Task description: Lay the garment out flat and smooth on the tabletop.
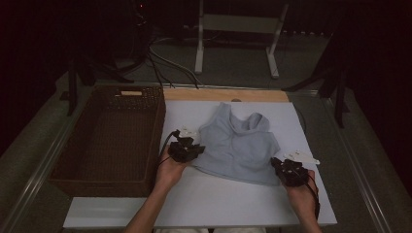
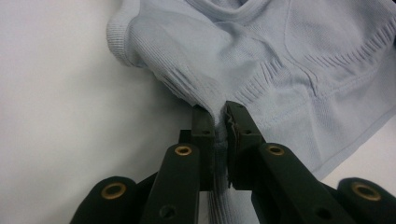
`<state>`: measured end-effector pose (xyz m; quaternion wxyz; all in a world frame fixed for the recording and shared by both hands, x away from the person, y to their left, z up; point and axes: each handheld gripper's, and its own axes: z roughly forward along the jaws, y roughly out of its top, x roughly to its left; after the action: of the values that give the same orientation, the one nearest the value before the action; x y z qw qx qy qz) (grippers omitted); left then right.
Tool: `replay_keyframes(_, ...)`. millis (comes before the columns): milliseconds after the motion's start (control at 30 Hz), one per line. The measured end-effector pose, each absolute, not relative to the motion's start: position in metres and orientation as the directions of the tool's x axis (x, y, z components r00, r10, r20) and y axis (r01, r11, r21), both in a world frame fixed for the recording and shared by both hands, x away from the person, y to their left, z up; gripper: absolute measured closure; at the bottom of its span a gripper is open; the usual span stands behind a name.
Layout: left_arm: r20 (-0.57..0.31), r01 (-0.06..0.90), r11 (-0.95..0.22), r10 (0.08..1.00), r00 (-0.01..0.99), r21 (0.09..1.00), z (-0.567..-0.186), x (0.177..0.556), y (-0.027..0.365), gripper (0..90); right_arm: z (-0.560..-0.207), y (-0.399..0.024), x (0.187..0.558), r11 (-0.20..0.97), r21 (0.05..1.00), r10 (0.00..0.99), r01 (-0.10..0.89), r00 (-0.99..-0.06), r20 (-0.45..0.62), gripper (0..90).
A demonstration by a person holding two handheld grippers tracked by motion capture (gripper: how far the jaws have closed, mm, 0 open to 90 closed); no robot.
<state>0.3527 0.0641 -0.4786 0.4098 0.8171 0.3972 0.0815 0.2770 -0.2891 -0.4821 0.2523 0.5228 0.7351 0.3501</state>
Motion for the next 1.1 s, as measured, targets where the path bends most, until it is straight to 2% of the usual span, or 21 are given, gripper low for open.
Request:
replay_keyframes(567, -0.201, 0.579, -0.342, 0.709, 0.676, 0.74, -0.48, 0.332, 0.07, 85.2, -0.478, -0.279, 0.274, 0.231, 0.782, 0.933, 0.58, -0.36, -0.008, 86.9)
replay_keyframes(1100, -0.218, 0.574, -0.32, 0.702, 0.678, 0.754, -0.481, 0.315, 0.077, 85.2, -0.48, -0.289, 0.269, 0.251, 0.76, 0.933, 0.599, -0.359, -0.025, 86.8)
